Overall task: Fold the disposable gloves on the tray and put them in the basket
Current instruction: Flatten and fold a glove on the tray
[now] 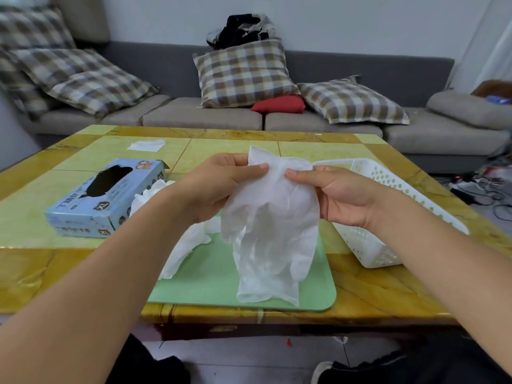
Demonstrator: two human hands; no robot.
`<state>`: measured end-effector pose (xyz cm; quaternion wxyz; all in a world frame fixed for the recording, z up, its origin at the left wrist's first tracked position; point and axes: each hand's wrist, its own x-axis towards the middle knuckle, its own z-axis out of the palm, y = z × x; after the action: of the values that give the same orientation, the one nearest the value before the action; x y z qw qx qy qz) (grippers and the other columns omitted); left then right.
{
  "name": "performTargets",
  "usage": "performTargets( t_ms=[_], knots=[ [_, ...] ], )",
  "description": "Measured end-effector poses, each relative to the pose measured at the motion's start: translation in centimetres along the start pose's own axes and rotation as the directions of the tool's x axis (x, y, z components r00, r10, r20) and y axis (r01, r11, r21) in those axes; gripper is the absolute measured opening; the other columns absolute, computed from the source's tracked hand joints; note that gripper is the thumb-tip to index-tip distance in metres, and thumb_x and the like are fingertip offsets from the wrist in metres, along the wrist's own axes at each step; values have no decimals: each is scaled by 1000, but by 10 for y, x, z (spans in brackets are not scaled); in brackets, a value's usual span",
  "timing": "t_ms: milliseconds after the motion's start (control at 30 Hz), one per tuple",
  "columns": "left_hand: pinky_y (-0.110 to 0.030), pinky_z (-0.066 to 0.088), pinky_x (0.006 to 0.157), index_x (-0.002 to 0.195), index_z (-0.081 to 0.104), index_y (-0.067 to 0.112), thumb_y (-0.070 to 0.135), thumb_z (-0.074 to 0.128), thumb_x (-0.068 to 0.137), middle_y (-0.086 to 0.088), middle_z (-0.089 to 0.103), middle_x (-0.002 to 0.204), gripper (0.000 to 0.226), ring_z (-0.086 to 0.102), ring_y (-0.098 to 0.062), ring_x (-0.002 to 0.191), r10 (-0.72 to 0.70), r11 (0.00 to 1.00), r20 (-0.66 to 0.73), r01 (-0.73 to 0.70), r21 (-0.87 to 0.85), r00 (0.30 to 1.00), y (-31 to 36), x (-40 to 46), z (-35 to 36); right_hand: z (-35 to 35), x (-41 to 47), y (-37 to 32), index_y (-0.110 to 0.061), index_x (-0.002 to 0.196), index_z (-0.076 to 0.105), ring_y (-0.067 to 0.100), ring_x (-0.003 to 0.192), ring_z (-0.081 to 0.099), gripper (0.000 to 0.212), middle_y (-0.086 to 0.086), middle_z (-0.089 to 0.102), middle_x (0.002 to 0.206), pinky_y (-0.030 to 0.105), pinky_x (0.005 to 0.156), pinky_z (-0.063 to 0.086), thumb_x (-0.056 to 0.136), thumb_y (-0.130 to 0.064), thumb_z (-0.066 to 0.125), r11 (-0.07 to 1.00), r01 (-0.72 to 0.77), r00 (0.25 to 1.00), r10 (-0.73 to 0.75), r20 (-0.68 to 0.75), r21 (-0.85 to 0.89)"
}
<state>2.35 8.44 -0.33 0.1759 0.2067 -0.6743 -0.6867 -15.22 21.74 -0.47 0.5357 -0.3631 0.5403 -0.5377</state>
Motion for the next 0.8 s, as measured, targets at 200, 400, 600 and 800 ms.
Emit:
performTargets(
  t_ms=[200,400,600,800],
  knots=[
    [-29,60,71,106,76,14,22,67,96,-5,78,103,15,75,-18,88,-151,965,-121,173,198,981,-22,20,-7,-10,25,19,-1,109,72,25,91,72,22,16,73,107,38,86,59,94,-16,67,993,-87,991,77,-112,-81],
    [-37,59,90,102,77,13,16,70,94,-3,79,98,11,74,-23,96,394,916,-281,-348,199,875,0,30,5,0,30,-4,-2,108,75,30,104,73,21,13,77,107,41,91,57,94,-16,71,866,402,813,-487,-319,-298],
    [-13,51,66,89,76,22,19,76,88,16,74,74,3,65,3,65,528,762,-141,-394,514,837,-7,16,-1,-4,22,3,-1,92,76,13,67,60,20,4,72,76,26,65,49,86,-19,81,721,371,802,-567,-190,-585],
    [-11,46,64,82,81,18,16,84,81,15,72,68,4,63,3,61,120,648,151,-192,737,981,-75,17,-21,-22,31,61,-4,72,71,5,55,46,20,-4,53,60,23,57,36,84,-16,81,520,96,990,-136,29,-848]
  ],
)
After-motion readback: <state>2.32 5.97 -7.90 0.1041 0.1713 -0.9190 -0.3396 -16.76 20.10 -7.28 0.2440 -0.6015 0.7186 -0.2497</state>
